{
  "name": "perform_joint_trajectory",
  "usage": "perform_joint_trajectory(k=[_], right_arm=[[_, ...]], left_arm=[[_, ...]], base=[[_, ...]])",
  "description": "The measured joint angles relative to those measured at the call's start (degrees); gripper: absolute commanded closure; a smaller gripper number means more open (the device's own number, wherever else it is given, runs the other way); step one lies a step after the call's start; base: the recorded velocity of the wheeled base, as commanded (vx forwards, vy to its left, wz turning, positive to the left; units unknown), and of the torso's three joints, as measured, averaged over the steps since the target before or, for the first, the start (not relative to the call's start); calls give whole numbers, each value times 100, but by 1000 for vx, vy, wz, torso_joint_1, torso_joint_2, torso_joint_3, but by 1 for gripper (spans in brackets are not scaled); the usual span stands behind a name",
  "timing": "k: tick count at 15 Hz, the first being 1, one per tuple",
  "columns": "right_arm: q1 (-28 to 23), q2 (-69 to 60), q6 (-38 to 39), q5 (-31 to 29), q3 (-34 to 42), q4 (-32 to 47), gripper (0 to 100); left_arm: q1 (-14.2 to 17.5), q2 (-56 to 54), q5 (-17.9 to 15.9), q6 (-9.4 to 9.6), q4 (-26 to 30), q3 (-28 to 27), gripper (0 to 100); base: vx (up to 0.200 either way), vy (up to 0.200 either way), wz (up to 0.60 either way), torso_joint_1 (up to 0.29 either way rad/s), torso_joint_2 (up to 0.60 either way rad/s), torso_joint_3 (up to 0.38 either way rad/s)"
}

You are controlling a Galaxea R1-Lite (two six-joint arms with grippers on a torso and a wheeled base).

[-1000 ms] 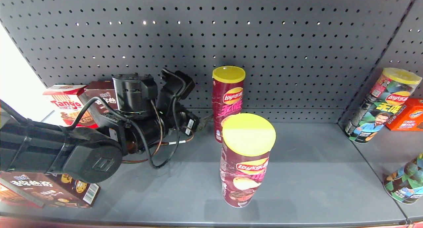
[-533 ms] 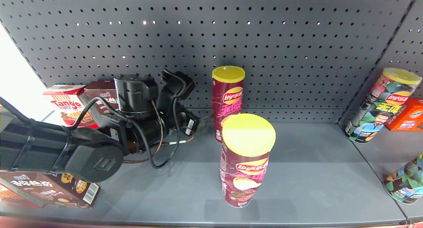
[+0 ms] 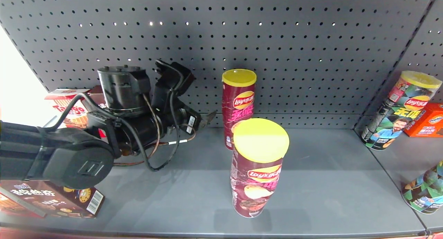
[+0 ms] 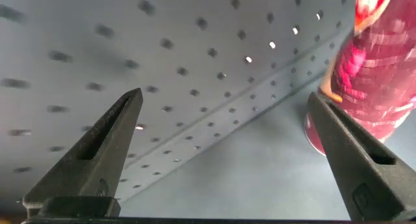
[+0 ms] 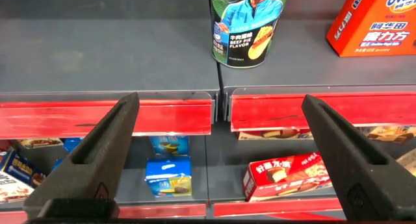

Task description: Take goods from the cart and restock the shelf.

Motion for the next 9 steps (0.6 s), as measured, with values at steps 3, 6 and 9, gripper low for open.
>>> perform_joint_trajectory(k=[3,6,9], right_arm=[[0,0,0,5,-5,0,0],[0,0,-2,5,-5,-2,0],[0,0,0,5,0,0,0]], left_arm=[[-13,-642,88,-7,453,54,0],[-116,-1403,325,-30,589,185,0],[-187,-2458,378,-71,588,905,0]], base=[[0,0,0,0,0,0],[0,0,0,0,0,0],[0,0,0,0,0,0]])
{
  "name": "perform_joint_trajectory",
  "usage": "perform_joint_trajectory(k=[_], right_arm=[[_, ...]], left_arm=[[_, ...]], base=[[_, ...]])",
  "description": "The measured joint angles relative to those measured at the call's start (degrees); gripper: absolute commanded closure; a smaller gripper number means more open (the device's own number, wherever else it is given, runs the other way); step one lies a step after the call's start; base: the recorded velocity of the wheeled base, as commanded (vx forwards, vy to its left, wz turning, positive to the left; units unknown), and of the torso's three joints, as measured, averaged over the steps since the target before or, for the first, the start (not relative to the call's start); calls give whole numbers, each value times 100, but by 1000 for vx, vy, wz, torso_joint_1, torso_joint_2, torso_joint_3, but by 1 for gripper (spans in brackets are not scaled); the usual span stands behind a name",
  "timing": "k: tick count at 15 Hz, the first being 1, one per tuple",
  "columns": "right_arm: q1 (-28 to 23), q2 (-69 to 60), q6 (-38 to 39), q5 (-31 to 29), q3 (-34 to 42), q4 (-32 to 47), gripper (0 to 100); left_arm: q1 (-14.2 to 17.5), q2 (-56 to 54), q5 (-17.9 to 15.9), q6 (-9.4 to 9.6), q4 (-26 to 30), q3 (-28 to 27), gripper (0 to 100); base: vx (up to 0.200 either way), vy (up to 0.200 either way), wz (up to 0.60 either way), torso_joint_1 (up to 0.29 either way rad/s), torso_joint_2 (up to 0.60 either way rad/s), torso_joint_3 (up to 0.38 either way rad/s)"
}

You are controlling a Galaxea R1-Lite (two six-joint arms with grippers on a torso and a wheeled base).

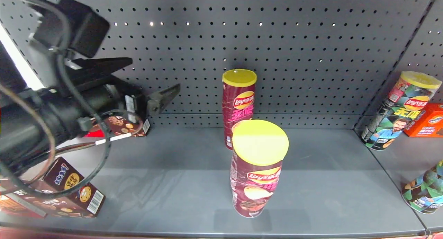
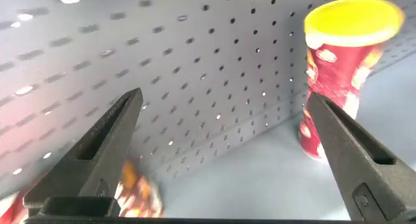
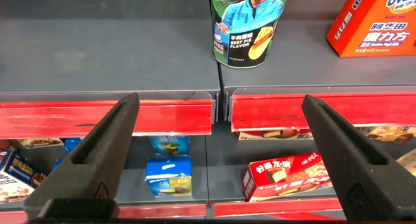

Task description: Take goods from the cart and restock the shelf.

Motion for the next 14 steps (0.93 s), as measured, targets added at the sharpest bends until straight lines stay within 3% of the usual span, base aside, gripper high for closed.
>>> perform_joint_trajectory(k=[3,5,6,7,8,9,11,12,14], right_arm=[[0,0,-2,0,0,0,0],[0,0,0,-2,-5,0,0],[0,0,-2,-2,-5,0,0],[0,0,-2,0,-5,0,0],[0,0,-2,0,-5,0,0],[0,0,-2,-2,-5,0,0],[0,0,0,0,0,0,0],[0,0,-2,0,0,0,0],[0,0,-2,0,0,0,0]], left_arm=[[-61,-1434,15,-50,50,1031,0],[132,-2504,13,-72,261,1547,0],[377,-3123,9,-138,345,1825,0],[733,-3683,-22,-318,390,2147,0],[1279,-4229,-121,-573,447,2539,0],[1869,-4697,-416,-835,485,2975,0],[2868,-5597,-1348,-1330,564,3934,0],[3140,-6049,-1657,-1476,720,4308,0],[3332,-6674,-1958,-1501,1397,4673,0]], base=[[0,0,0,0,0,0],[0,0,0,0,0,0],[0,0,0,0,0,0],[0,0,0,0,0,0],[0,0,0,0,0,0],[0,0,0,0,0,0],[0,0,0,0,0,0],[0,0,0,0,0,0],[0,0,0,0,0,0]])
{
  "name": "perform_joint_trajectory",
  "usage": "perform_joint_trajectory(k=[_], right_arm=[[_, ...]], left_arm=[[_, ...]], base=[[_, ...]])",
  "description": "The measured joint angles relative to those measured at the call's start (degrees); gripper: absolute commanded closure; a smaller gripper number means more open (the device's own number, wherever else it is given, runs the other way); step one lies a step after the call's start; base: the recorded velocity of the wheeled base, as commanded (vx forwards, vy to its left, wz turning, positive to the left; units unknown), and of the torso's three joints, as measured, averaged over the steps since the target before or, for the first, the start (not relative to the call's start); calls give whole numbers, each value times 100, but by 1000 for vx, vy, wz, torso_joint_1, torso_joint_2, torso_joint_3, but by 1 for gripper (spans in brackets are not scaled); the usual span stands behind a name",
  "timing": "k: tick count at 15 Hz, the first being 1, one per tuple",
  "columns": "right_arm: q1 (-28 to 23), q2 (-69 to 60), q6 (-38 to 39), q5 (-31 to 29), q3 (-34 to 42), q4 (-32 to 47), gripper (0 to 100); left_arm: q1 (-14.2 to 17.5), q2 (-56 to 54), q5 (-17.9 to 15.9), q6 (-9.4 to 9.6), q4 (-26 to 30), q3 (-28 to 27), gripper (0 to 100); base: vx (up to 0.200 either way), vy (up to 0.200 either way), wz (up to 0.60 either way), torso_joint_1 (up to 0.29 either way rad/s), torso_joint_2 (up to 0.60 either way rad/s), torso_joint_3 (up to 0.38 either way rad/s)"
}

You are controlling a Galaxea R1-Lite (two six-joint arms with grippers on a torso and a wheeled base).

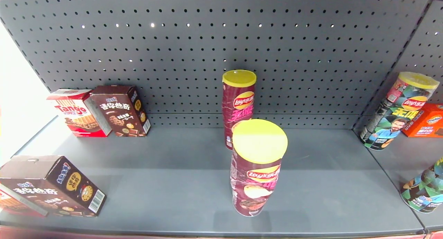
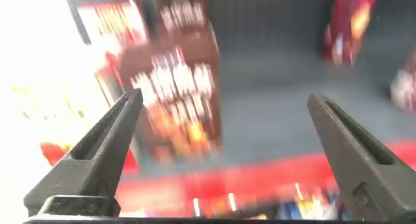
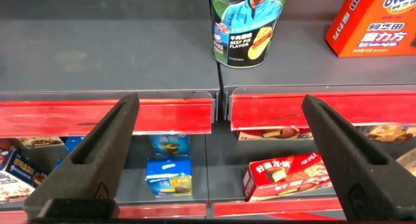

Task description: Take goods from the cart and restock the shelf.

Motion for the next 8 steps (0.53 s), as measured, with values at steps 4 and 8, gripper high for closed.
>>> perform_joint_trajectory(k=[4,8], right_arm=[[0,0,0,0,-5,0,0],[0,0,2,-2,0,0,0]], left_arm=[[30,-468,-94,191,1467,166,0],[-4,-568,-90,-106,1538,173,0]], base=[[0,0,0,0,0,0],[0,0,0,0,0,0]])
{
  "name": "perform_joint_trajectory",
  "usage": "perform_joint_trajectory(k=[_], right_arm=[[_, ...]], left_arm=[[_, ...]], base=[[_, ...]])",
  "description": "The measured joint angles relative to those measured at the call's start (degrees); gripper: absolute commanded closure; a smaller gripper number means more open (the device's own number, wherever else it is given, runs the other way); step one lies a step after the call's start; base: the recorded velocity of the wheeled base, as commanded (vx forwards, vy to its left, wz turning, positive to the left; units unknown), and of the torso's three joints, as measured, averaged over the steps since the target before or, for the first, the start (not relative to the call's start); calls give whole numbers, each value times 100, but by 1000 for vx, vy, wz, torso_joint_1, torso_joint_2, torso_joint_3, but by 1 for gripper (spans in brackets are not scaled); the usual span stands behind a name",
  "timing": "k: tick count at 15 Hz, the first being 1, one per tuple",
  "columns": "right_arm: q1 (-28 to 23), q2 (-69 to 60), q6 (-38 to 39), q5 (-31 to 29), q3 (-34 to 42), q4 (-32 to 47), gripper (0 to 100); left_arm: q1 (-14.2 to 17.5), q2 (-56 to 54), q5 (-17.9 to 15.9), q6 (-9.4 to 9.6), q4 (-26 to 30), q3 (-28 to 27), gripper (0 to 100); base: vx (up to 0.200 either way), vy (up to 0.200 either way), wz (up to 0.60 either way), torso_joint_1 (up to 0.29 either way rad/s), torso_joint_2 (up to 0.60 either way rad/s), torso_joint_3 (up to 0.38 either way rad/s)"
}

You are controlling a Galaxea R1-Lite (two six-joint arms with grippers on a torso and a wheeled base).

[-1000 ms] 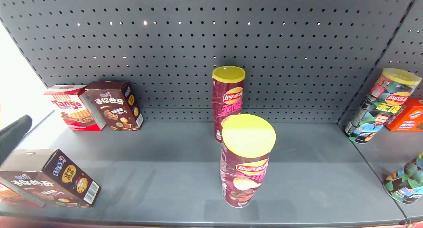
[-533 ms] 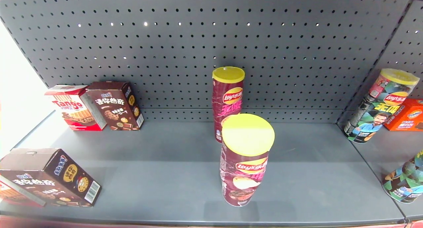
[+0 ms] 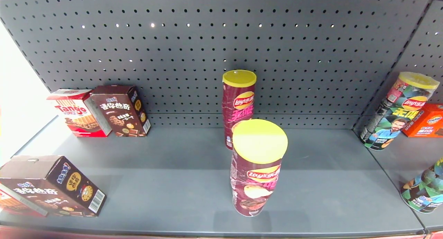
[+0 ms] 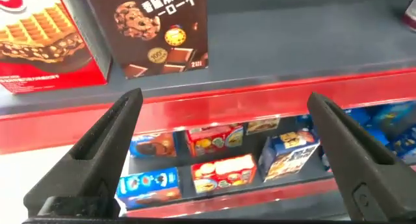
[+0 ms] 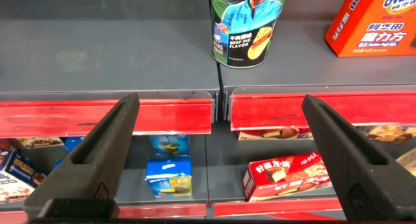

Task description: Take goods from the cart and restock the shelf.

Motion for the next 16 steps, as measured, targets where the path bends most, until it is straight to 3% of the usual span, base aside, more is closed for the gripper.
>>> perform_joint_trajectory(k=[4,8,12,16], right_arm=[[0,0,0,2,0,-2,0],[0,0,-2,0,-5,0,0],[0,0,-2,2,0,0,0],[0,0,0,-2,0,0,0]], left_arm=[[-586,-40,13,-104,5,2,0],[-383,-306,95,-360,0,2,0],[-424,-443,262,-404,2,2,0],[-429,-492,390,-306,16,2,0]], base=[[0,0,0,0,0,0],[0,0,0,0,0,0],[0,0,0,0,0,0],[0,0,0,0,0,0]])
